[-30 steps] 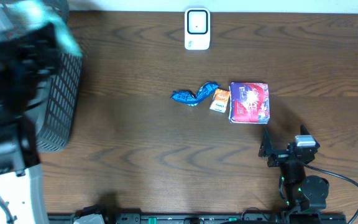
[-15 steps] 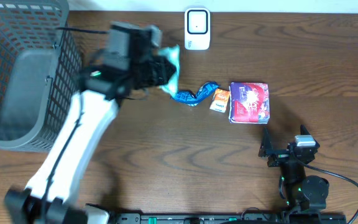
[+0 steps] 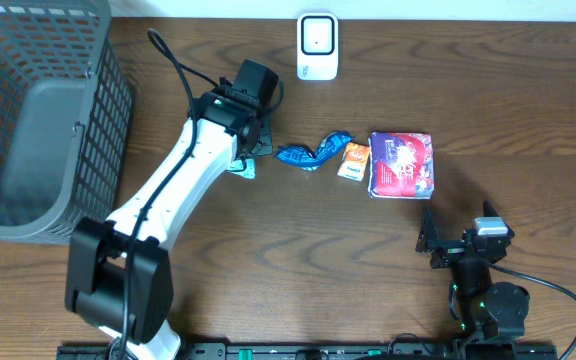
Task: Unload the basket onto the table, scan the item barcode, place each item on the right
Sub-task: 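Lift the mint-green pack out of the basket with the left gripper, then set the mint-green pack down left of the blue packs and release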
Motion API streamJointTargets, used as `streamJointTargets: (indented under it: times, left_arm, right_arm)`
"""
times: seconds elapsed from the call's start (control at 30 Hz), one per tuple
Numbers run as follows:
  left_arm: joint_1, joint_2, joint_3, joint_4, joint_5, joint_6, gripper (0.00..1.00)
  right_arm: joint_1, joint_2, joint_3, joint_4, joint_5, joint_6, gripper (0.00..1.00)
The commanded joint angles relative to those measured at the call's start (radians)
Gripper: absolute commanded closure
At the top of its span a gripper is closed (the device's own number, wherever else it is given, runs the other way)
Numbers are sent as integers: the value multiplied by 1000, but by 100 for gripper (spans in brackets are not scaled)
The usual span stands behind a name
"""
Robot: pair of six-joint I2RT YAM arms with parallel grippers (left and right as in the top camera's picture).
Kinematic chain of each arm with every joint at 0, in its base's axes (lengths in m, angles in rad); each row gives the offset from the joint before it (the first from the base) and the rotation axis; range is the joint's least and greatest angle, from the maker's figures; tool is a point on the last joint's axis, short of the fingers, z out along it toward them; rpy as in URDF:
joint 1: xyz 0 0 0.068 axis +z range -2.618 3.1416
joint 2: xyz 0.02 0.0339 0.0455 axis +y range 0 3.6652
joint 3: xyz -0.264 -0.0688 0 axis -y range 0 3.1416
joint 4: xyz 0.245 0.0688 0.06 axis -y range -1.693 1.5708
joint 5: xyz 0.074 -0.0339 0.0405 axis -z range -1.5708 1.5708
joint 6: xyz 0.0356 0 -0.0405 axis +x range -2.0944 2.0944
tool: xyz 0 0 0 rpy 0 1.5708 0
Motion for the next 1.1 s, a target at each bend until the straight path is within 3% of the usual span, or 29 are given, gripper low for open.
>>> streamJointTargets:
  times: [0.0, 0.4, 0.43, 0.5, 0.83, 1.07]
  left_arm:
    - [-3, 60, 2, 2, -40, -94, 93]
    - [-13, 203, 1, 142, 315, -164, 92]
    - [-17, 205, 2, 149, 323, -177, 90]
    - [-26, 206, 1, 163, 321, -186, 67]
    - [-42, 188, 16, 204, 321, -133, 65]
    - [34, 27, 95, 158, 304, 6, 46]
  right_arm:
    - [-9, -5, -2, -3, 5, -8, 1]
    - [-9, -5, -2, -3, 5, -8, 1]
    - [-9, -5, -2, -3, 5, -8, 1]
    - [-9, -5, -2, -3, 5, -8, 1]
    - [-9, -5, -2, -3, 5, -8, 1]
    - [-9, -5, -2, -3, 5, -8, 1]
